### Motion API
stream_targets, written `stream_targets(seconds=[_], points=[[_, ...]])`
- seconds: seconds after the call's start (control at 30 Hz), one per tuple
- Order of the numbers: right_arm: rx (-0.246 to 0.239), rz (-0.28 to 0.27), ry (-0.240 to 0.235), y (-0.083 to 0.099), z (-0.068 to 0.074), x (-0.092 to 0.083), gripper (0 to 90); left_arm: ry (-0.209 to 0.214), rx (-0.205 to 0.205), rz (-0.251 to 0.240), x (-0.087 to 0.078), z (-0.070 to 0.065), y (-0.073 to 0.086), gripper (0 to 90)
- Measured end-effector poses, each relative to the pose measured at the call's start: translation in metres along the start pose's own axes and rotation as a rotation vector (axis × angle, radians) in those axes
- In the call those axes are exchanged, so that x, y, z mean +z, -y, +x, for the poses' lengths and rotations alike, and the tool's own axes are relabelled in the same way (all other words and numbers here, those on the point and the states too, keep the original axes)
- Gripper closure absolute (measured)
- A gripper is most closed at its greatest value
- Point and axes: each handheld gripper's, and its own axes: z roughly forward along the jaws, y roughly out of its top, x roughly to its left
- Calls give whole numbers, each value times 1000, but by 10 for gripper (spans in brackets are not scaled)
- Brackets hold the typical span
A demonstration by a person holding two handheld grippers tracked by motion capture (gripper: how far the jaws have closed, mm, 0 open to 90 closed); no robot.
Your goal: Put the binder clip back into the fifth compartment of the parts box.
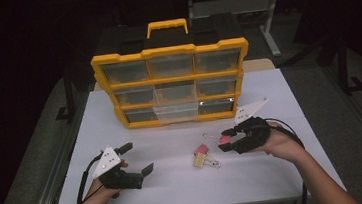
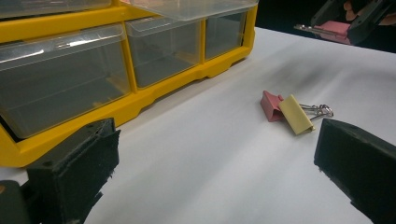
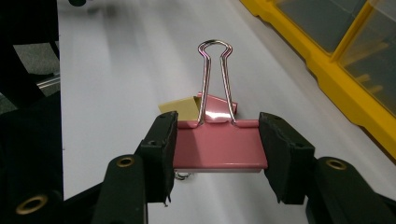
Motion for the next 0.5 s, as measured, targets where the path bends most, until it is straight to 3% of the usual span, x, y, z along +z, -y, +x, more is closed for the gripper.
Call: stream_targets(seconds=[0.5], points=[[14, -19, -18, -12, -7, -15, 485, -1, -6, -2, 0, 0, 0, 0]])
